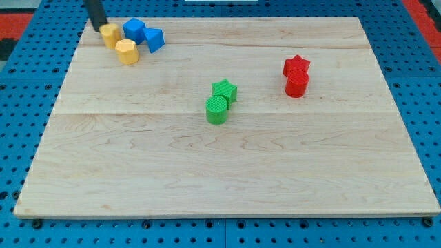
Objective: Push the yellow heart slightly to the right side
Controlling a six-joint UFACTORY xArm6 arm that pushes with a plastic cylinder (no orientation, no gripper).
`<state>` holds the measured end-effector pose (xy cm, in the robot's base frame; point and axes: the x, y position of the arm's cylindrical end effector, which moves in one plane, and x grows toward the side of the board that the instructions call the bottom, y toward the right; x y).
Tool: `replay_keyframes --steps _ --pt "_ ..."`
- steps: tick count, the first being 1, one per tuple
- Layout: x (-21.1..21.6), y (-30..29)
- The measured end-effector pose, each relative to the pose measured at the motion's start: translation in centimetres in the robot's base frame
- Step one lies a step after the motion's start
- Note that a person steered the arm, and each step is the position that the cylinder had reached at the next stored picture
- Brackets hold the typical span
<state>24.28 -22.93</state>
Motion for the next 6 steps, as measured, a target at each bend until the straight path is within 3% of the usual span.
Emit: replay_keyframes --steps 1,2,3,4,6 --pt "5.3 0.2" --pt "6.5 0.8" --pt "4.3 -5.7" --pt "2.0 -1.2" --pt "6.3 1.4"
